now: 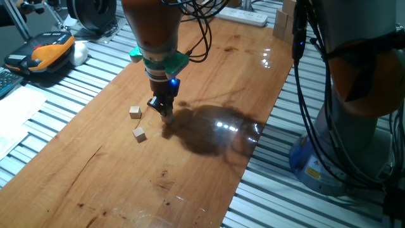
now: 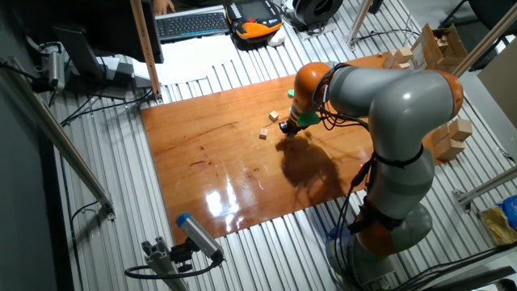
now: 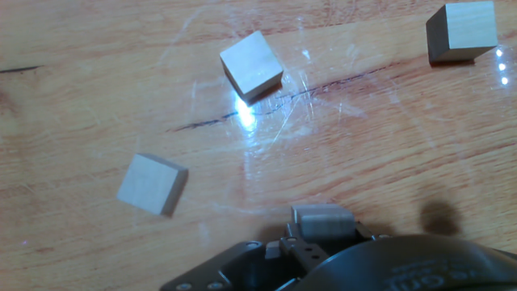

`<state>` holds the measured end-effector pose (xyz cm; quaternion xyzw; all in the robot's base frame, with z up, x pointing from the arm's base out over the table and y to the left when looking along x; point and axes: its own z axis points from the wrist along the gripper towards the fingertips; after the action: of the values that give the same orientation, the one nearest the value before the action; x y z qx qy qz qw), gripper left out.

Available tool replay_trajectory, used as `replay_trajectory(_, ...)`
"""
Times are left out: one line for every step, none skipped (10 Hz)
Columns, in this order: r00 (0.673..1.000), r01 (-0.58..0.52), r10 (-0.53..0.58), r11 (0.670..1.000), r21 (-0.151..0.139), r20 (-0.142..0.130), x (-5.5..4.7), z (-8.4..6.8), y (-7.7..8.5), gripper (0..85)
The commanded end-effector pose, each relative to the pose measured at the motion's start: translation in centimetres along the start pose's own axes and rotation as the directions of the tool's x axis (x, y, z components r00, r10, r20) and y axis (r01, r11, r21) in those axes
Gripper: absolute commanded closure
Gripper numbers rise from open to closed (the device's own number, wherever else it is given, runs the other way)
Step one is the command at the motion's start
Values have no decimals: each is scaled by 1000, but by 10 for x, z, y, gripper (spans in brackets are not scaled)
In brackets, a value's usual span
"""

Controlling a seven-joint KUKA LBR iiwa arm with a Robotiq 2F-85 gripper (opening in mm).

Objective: Stack the blocks in a vertical line of five

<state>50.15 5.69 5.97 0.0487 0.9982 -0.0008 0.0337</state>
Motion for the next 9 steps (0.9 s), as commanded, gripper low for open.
replay_trajectory(1000, 0, 0, 1000, 0, 2, 0, 0, 0, 850)
replay_trajectory(1000, 0, 0, 1000, 0, 2, 0, 0, 0, 850)
replay_trajectory(1000, 0, 0, 1000, 0, 2, 0, 0, 0, 850)
replay_trajectory(1000, 1, -1, 1000, 0, 2, 0, 0, 0, 850)
replay_trajectory(1000, 3, -3, 1000, 1, 2, 0, 1, 0, 850)
replay_trajectory(1000, 3, -3, 1000, 1, 2, 0, 1, 0, 850)
replay_trajectory(1000, 5, -5, 1000, 0, 2, 1, 1, 0, 850)
replay_trajectory(1000, 5, -5, 1000, 0, 2, 0, 1, 0, 850)
replay_trajectory(1000, 6, -6, 1000, 1, 3, 0, 1, 0, 850)
